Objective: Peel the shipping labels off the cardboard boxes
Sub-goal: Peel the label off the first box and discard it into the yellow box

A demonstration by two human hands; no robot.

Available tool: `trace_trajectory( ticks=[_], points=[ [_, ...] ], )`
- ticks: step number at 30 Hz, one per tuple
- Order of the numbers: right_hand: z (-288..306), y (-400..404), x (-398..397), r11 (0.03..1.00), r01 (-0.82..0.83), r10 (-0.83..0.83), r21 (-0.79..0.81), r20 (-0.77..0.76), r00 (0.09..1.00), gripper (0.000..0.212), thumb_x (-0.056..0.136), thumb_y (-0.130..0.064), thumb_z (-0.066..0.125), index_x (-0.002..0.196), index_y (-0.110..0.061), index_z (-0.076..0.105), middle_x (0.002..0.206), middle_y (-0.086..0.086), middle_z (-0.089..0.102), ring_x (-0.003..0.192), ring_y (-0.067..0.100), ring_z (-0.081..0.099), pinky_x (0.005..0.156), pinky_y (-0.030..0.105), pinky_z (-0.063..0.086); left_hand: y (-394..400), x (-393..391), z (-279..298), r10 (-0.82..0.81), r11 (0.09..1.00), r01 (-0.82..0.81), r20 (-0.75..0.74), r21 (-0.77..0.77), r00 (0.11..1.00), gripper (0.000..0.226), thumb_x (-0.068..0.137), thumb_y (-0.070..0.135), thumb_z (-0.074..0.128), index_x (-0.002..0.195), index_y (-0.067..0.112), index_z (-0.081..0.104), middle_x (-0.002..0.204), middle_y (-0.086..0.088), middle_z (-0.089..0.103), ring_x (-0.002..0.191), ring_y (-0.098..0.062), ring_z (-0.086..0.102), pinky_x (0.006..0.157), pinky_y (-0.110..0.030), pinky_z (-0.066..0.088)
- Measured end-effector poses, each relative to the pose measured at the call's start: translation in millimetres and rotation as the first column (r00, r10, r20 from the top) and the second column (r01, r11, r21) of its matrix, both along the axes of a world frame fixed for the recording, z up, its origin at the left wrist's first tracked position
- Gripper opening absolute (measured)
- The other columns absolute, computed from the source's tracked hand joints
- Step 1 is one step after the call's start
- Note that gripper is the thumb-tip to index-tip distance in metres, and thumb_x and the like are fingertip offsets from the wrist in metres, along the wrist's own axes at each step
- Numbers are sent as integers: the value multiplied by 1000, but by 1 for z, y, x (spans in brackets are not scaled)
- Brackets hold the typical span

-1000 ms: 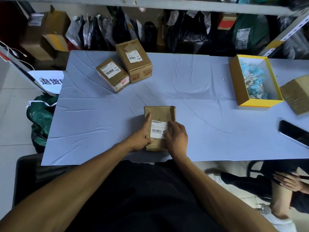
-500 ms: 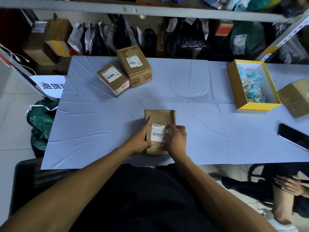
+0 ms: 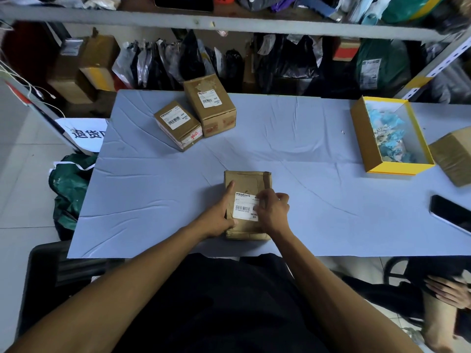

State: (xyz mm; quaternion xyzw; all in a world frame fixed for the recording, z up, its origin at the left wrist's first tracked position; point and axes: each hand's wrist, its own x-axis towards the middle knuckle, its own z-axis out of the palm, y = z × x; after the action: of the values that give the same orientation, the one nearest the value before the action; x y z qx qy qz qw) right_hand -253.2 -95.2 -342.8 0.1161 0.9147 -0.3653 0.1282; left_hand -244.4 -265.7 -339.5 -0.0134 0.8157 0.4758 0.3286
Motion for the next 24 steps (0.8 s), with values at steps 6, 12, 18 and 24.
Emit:
trace_trajectory(
  ticks=[6,12,18,24],
  points=[
    [-4,1,-7,1000,10,-9,-10,78,997,17,86,-7,55,101,-12,62,104,3,30,117,32,39,101,36,34,1,0,3,-18,1000,18,-10,-13,1000,108,86,3,60,150,47,-14,132,1,59,88,-12,65,78,-30,56],
    [-12,2,8,991,95,-98,-92,-32,995,30,85,-11,56,111,-26,61,117,7,40,114,31,46,99,41,42,0,-1,2,-46,999,46,-6,-9,999,108,88,3,62,151,43,-17,147,-1,48,91,-7,61,69,-12,52],
    [-21,-2,19,995,69,-76,-69,-105,992,37,91,-10,53,123,-23,64,136,10,38,119,29,49,100,35,45,0,0,1,-26,1000,26,1,-9,1000,111,87,4,64,149,48,-17,146,-1,50,102,-14,63,84,-26,55],
    [-21,-3,18,996,74,-79,-49,-102,992,33,89,-9,52,116,-24,65,134,9,40,117,31,48,99,42,46,0,0,1,-27,1000,27,13,3,1000,110,87,2,63,150,45,-16,146,-1,49,95,-8,61,71,-14,52]
  ],
)
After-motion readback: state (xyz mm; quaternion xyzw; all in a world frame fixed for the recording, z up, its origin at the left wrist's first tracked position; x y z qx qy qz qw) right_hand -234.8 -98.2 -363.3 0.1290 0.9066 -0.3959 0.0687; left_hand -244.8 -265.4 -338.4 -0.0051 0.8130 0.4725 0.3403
